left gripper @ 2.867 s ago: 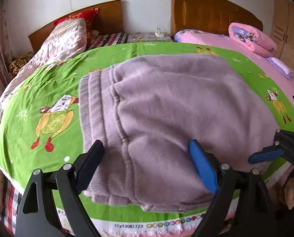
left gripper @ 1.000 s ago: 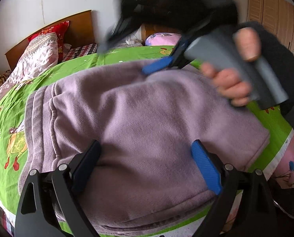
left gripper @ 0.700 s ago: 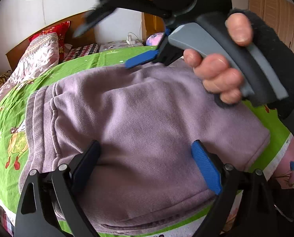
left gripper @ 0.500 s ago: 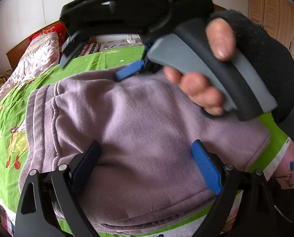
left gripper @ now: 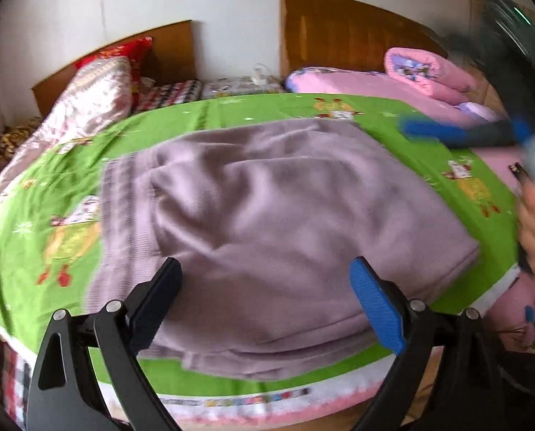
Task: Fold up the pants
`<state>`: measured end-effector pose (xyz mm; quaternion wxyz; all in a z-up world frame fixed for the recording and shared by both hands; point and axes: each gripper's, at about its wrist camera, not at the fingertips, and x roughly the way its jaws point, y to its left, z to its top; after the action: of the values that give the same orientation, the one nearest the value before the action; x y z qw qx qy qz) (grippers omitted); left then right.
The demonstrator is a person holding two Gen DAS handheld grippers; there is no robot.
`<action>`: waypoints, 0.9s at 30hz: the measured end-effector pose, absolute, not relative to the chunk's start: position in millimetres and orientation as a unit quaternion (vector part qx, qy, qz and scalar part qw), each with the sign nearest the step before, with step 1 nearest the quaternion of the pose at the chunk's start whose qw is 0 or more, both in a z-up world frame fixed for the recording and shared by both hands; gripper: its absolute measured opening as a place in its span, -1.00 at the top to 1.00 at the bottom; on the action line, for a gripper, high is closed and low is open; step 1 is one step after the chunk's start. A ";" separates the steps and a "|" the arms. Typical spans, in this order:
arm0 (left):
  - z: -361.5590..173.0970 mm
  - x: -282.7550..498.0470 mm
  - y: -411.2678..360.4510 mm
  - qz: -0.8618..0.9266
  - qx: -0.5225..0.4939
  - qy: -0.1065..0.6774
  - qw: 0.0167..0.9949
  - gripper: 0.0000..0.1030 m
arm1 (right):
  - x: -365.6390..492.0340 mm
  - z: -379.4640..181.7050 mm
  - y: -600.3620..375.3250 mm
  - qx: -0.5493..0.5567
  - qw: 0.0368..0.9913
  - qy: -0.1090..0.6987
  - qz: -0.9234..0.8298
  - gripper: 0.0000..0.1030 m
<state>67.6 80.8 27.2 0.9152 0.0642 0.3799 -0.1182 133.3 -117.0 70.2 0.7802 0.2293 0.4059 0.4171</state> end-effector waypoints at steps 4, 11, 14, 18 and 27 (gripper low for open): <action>32.4 60.9 99.7 -0.087 0.038 0.370 0.924 -0.84 | 88.2 39.3 -131.3 0.182 0.816 0.424 0.349 -0.92; 54.8 49.0 114.2 -0.087 -0.011 0.329 0.940 -0.92 | 54.5 49.3 -154.9 0.198 0.846 0.365 0.334 -0.92; 66.2 45.6 106.7 -0.072 -0.011 0.299 0.951 -0.95 | 57.0 57.7 -152.0 0.202 0.856 0.354 0.317 -0.92; 82.9 27.7 108.9 -0.074 -0.034 0.241 0.967 -0.96 | 37.3 63.2 -135.8 0.148 0.908 0.307 0.241 -0.92; 73.8 -19.5 88.1 0.017 0.007 0.186 0.982 -0.97 | -18.5 48.4 -105.7 0.012 0.963 0.234 0.132 -0.92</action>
<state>-19.5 88.1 73.8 0.9823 0.0070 0.1863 0.0170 -18.5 -105.7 48.4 0.9632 0.0118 0.2338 0.1320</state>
